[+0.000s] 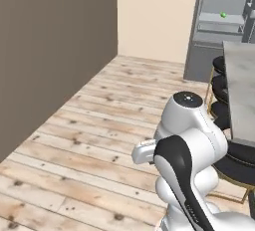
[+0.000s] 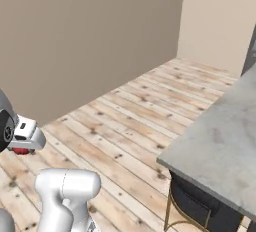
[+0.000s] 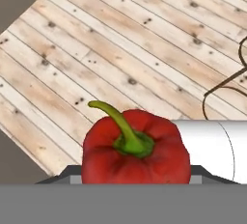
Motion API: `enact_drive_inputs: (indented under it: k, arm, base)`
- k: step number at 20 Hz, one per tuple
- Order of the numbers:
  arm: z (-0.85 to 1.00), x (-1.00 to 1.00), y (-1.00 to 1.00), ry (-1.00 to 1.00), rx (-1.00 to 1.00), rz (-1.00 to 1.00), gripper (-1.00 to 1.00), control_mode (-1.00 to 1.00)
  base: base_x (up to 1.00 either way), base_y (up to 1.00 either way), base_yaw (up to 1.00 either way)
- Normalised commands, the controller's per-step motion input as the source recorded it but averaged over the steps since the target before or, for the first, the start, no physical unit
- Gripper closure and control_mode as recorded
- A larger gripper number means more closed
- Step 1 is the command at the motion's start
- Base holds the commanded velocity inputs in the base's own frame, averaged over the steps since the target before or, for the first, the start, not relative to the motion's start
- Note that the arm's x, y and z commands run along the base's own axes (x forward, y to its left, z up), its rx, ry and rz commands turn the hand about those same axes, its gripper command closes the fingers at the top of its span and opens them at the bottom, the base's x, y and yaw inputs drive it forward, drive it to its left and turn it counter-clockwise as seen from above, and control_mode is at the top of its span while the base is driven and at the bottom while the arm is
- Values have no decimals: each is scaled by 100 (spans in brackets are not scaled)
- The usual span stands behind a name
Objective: Place the bell pepper and potato inside the fridge drawer. Close the drawer after placing the vegetables.
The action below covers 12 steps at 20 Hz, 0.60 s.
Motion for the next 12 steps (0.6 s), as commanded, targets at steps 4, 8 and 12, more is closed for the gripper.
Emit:
enact_drive_inputs:
  k: [4,8,12]
  arm:
    - [0,0,0,0,0,0,100,100]
    - [0,0,0,0,0,0,100,100]
    - [0,0,0,0,0,0,100,100]
  base:
    - [100,78,-54]
    - [100,70,-53]
    - [100,75,-52]
